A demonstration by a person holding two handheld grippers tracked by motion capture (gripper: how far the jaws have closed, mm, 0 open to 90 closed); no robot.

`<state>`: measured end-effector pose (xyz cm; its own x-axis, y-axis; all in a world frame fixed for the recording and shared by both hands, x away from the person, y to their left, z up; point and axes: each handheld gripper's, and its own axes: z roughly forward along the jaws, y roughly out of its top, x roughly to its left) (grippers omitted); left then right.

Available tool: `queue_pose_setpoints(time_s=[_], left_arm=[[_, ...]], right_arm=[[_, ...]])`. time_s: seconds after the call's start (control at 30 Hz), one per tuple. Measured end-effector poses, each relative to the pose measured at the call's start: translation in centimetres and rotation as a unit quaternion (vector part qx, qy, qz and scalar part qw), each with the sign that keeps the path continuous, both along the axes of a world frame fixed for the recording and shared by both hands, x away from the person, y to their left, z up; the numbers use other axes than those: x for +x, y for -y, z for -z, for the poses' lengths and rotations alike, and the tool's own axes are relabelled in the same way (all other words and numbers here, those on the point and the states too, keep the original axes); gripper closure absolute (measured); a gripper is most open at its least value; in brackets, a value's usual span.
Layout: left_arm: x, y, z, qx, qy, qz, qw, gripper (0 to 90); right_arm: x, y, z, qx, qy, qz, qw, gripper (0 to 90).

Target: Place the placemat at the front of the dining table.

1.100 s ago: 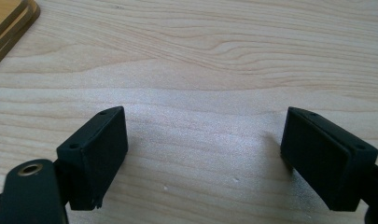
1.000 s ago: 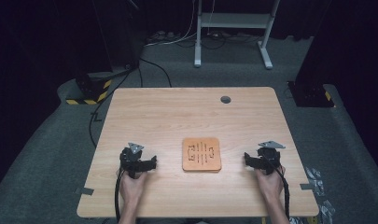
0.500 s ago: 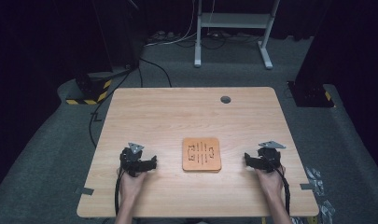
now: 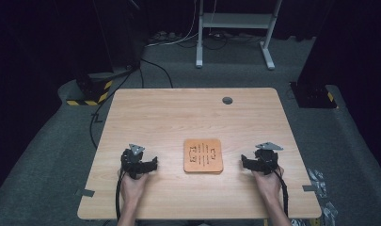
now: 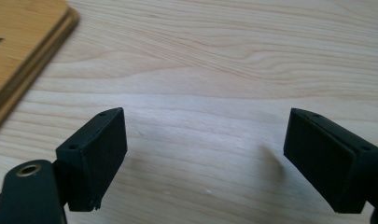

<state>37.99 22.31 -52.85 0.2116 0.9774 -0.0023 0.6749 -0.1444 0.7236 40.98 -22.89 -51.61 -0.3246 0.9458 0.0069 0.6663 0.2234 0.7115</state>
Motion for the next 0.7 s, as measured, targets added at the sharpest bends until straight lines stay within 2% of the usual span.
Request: queue_pose_setpoints(time_s=[0.07, 0.3, 0.53, 0.6, 0.7], left_arm=[[0.0, 0.0, 0.0, 0.0, 0.0, -0.001, 1.0, 10.5], [0.0, 0.0, 0.0, 0.0, 0.001, -0.001, 1.0, 10.8], [0.0, 0.0, 0.0, 0.001, 0.002, 0.001, 1.0, 11.1], [0.0, 0.0, 0.0, 0.0, 0.002, 0.001, 1.0, 11.3], [0.0, 0.0, 0.0, 0.0, 0.003, 0.002, 1.0, 11.4]], right_arm=[[0.1, -0.7, -0.1, 0.002, 0.006, -0.006, 1.0, 13.2], [0.4, -3.3, -0.4, 0.012, -0.003, -0.031, 0.9995, 13.1], [0.4, -4.6, -0.1, 0.014, -0.021, -0.038, 0.999, 13.0], [0.4, -4.9, -0.1, 0.011, -0.015, -0.041, 0.999, 13.0], [0.5, -5.5, -0.2, 0.008, -0.019, -0.045, 0.9988, 13.0]])
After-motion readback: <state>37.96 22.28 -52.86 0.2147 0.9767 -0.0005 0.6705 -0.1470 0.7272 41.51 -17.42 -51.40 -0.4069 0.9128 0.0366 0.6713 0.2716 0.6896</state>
